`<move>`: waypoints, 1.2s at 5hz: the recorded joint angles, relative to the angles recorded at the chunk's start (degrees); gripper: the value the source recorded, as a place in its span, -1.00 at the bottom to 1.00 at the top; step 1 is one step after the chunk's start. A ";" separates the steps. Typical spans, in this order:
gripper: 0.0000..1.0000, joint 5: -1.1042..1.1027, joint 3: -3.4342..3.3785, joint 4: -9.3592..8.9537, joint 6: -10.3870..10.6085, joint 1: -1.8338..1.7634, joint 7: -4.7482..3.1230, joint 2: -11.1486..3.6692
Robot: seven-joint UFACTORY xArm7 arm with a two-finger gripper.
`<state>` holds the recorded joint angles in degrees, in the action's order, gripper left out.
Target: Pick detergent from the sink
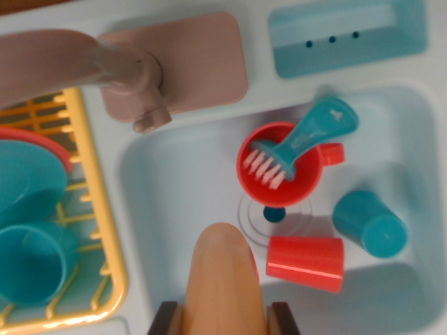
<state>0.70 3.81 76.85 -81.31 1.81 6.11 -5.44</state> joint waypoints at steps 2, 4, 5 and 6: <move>1.00 -0.05 0.01 2.06 -2.63 -0.01 0.05 0.57; 1.00 -0.10 0.01 4.03 -5.15 -0.01 0.09 1.13; 1.00 -0.14 0.02 5.82 -7.45 -0.02 0.13 1.63; 1.00 -0.14 0.02 5.82 -7.45 -0.02 0.13 1.63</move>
<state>0.56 3.83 82.68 -88.76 1.80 6.24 -3.82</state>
